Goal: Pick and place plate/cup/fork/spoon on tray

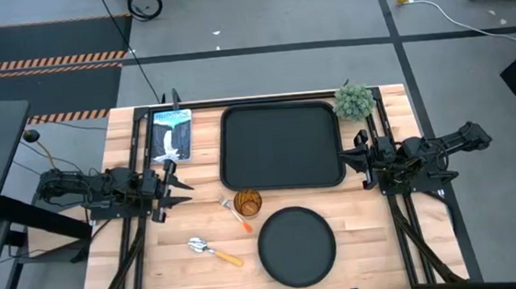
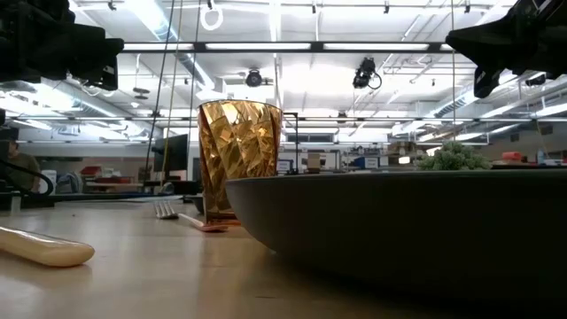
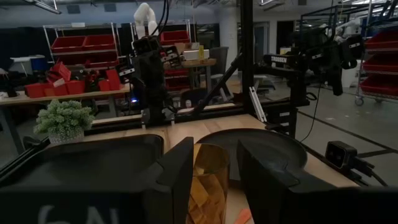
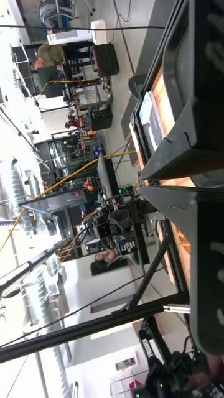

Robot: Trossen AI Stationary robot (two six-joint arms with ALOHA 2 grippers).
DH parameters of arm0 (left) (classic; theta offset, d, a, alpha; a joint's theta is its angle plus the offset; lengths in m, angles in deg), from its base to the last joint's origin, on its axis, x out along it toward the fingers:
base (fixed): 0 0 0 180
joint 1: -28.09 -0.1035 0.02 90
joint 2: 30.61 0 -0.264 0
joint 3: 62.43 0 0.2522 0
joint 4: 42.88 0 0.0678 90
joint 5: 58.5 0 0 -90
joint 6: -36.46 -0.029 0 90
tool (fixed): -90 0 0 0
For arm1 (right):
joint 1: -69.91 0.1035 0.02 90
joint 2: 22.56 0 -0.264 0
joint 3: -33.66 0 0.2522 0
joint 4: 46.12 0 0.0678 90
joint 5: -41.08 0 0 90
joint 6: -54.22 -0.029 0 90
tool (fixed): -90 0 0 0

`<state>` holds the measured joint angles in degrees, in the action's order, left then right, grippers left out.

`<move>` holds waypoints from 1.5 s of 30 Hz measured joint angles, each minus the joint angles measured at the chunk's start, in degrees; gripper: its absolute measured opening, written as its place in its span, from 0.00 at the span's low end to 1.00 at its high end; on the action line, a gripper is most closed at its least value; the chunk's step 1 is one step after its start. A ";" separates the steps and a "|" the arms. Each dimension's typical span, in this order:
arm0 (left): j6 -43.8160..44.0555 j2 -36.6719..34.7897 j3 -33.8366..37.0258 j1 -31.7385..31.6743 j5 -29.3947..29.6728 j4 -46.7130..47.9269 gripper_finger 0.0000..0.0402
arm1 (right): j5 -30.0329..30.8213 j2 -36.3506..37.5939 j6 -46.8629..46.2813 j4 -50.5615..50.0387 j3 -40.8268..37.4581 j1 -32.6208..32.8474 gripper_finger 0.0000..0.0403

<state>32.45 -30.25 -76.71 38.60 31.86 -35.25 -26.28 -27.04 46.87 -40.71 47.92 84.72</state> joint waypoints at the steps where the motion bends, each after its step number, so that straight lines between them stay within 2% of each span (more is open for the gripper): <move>1: -0.02 -0.02 -0.02 0.02 0.00 0.00 0.33 | -0.01 0.00 0.00 0.01 0.00 0.02 0.08; 35: 0.34 0.01 0.00 0.01 -0.01 -0.52 0.33 | 0.00 -0.02 0.00 0.00 0.00 -0.01 0.08; 37: 2.90 0.00 -0.02 0.00 -0.01 -2.49 0.33 | -0.01 -0.01 0.00 0.01 0.01 -0.01 0.08; 41: 15.37 0.00 -0.02 0.00 -0.04 -3.70 0.33 | -0.01 0.01 0.00 0.00 0.00 0.00 0.08; 45: 17.76 0.00 0.00 -0.01 -0.01 -3.31 0.33 | -0.01 0.01 0.00 0.00 0.00 0.00 0.08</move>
<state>50.21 -30.25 -76.71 38.59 31.85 -38.56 -26.29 -27.03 46.87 -40.71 47.92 84.73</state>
